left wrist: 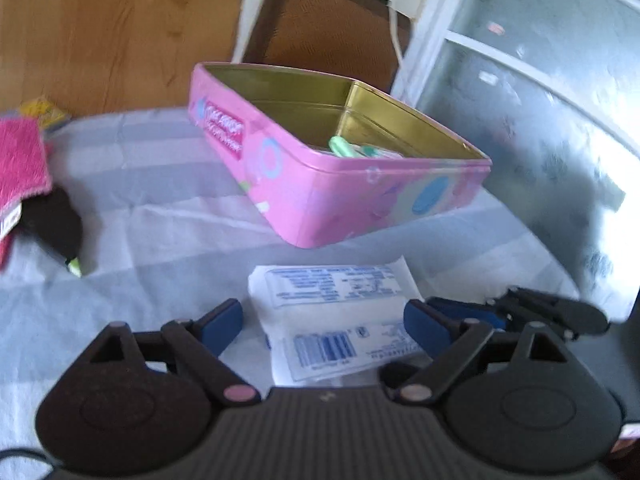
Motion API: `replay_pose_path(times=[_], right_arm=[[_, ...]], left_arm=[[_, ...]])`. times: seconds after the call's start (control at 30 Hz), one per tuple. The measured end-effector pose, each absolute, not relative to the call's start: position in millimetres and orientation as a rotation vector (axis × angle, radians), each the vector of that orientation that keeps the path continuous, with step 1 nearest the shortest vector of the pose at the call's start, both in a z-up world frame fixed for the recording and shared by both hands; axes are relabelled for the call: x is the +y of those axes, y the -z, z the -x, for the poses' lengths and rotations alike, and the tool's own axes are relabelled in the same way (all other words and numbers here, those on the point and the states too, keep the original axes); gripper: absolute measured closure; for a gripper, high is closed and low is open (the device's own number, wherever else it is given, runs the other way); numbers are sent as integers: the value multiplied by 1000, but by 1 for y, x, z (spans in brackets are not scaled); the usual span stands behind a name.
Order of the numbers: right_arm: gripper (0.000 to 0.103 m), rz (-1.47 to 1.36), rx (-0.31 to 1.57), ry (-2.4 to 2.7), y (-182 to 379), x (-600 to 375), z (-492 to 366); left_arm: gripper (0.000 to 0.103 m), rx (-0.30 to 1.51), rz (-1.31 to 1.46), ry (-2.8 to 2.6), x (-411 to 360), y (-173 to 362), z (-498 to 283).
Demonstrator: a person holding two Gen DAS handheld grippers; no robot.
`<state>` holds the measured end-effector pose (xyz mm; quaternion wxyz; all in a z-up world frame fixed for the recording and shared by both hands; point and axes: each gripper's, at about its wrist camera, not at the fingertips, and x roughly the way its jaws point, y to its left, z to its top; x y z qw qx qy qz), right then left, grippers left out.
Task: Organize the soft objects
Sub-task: 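Carry the white packet into the pink tin and release it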
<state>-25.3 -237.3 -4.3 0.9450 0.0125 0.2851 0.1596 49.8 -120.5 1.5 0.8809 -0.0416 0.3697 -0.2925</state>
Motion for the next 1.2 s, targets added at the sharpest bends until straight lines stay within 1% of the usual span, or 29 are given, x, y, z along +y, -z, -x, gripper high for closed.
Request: replay_pose_path(times=[0.07, 0.2, 0.33, 0.43, 0.5, 0.6, 0.67, 0.73, 0.77, 0.8, 0.97, 1.0, 1.1, 1.2], right_arm=[[58, -23, 569, -349, 2, -233, 25], [61, -1, 478, -357, -20, -232, 33], [62, -15, 360, -332, -57, -249, 28], [62, -14, 336, -280, -72, -266, 3], [62, 2, 346, -250, -74, -278, -13], [62, 5, 399, -217, -69, -296, -45], [62, -24, 440, -201, -61, -309, -67], [61, -44, 471, -191, -51, -315, -87], [60, -45, 475, -181, -46, -315, -94], [56, -47, 481, -163, -43, -316, -100], [55, -104, 474, -145, -30, -319, -99], [55, -110, 470, -136, -29, -320, -100], [55, -106, 453, -111, -30, -318, -95], [55, -125, 460, -102, -33, -319, -98]], left_arm=[[24, 754, 46, 627, -128, -1, -43], [25, 729, 95, 615, -120, -18, -40], [25, 619, 120, 632, -117, -60, -46], [25, 579, 89, 631, -136, -84, -67], [25, 573, 71, 632, -154, -89, -91], [24, 602, 55, 621, -177, -85, -123], [20, 617, 35, 604, -191, -76, -142], [11, 634, 29, 578, -197, -67, -156], [9, 631, 23, 560, -199, -63, -162], [7, 620, 13, 534, -201, -61, -166], [3, 565, 16, 475, -203, -53, -174], [8, 553, 8, 464, -205, -50, -175], [4, 497, -17, 437, -209, -49, -173], [4, 447, -63, 393, -212, -48, -176]])
